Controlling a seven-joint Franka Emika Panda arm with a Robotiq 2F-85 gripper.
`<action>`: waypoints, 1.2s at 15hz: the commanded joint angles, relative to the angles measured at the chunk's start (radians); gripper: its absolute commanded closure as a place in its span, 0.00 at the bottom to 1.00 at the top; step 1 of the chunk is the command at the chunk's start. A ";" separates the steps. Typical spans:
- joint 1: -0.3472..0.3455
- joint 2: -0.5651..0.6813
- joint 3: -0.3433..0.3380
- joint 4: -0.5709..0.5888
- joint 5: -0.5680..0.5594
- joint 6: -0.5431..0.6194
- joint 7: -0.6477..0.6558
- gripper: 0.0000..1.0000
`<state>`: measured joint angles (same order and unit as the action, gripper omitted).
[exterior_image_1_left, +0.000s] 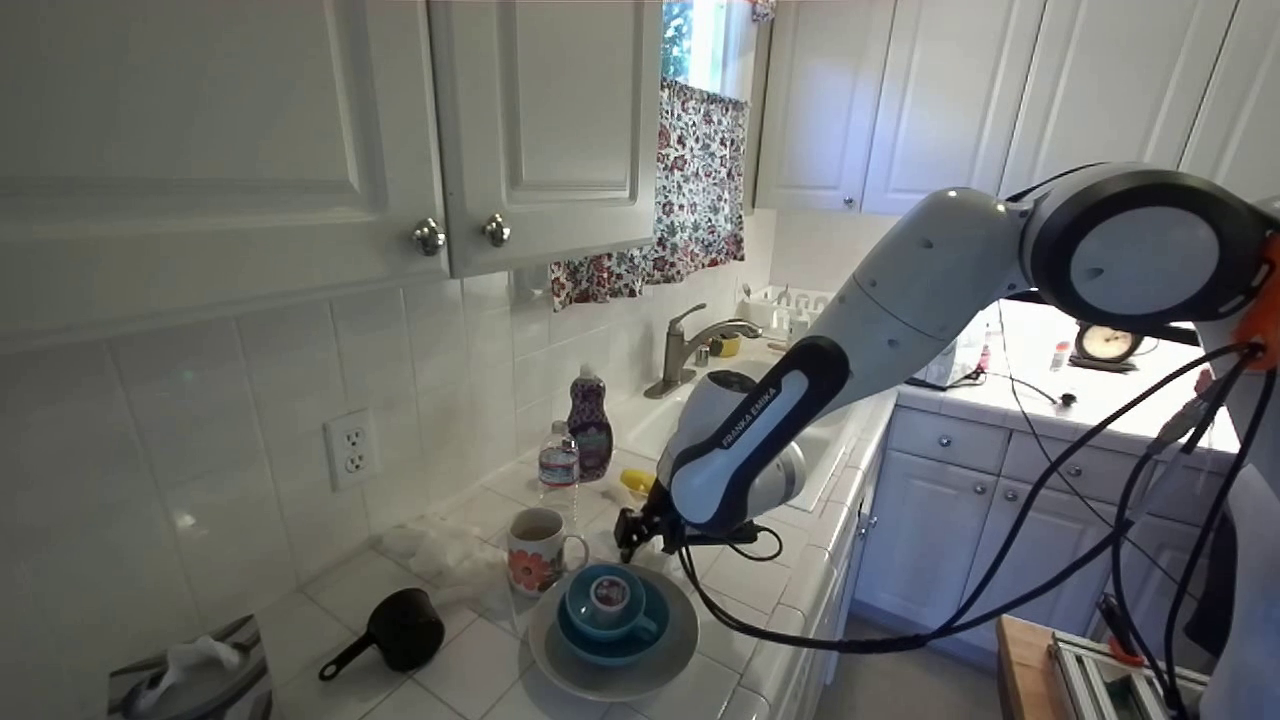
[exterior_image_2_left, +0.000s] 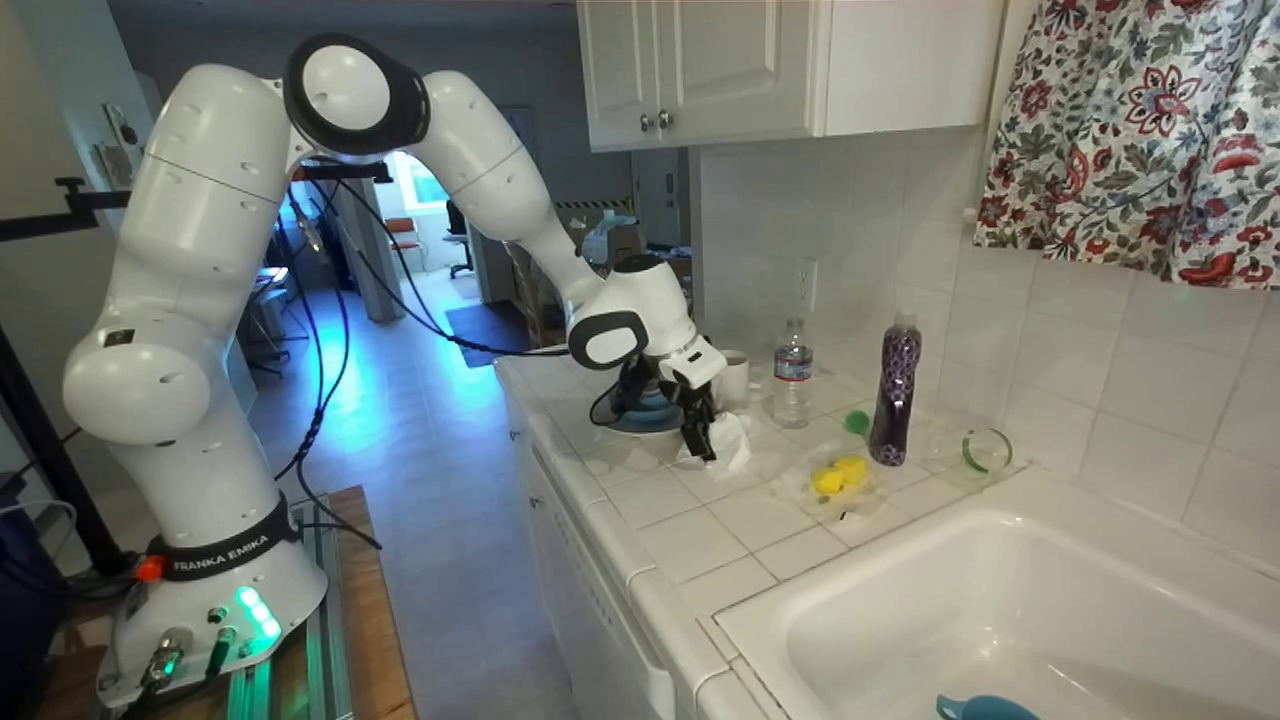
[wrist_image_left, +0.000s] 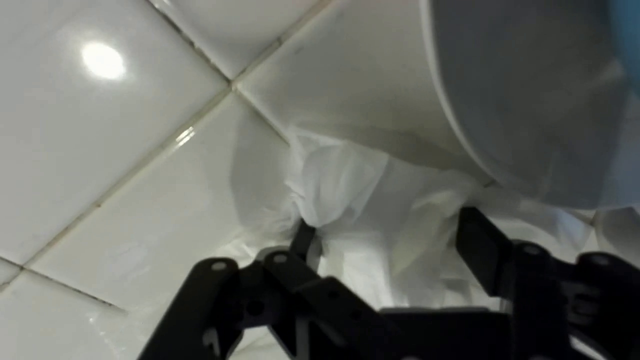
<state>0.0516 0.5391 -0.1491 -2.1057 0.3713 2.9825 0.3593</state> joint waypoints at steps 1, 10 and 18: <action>0.006 -0.005 -0.019 0.033 -0.062 -0.069 0.027 0.55; 0.014 -0.038 -0.177 0.007 -0.161 -0.211 0.139 1.00; -0.010 -0.150 -0.247 -0.109 -0.293 -0.353 0.123 0.99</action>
<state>0.0582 0.4802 -0.4077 -2.1312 0.1473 2.6797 0.4929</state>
